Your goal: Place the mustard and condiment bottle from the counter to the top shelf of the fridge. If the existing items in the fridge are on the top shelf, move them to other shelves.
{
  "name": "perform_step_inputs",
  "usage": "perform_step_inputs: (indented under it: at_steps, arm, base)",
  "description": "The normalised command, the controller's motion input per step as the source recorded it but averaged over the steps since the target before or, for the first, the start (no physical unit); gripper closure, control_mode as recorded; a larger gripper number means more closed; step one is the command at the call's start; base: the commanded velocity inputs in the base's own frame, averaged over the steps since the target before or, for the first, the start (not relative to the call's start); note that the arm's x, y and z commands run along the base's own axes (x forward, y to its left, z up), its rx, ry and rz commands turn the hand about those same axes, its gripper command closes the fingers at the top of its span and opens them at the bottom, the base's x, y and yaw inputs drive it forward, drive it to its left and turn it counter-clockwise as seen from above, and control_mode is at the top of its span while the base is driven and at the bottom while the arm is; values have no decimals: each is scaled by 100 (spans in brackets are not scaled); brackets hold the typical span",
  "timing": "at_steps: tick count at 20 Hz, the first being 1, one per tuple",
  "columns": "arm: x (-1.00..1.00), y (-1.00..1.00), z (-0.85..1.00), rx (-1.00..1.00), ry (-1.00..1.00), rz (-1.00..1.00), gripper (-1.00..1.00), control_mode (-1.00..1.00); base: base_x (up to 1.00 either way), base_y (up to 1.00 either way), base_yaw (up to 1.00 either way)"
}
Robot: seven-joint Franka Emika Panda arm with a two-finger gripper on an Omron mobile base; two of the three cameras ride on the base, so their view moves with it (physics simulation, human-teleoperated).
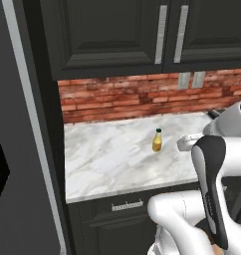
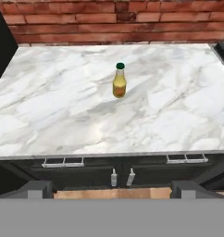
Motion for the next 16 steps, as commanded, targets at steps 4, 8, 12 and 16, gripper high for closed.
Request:
perform_step_inputs:
  at_steps: [4,8,12,16]
  arm:
    - [78,0,-61,1,0,0,-100,-100]
    - [66,-1,-36,0,0,0,-100,-100]
    - [41,-1,-22,0,0,0,-100,-100]
    - [28,-1,-27,0,1,0,-100,-100]
  base:
    - [0,0,0]
    - [0,0,0]
    - [0,0,0]
    - [0,0,0]
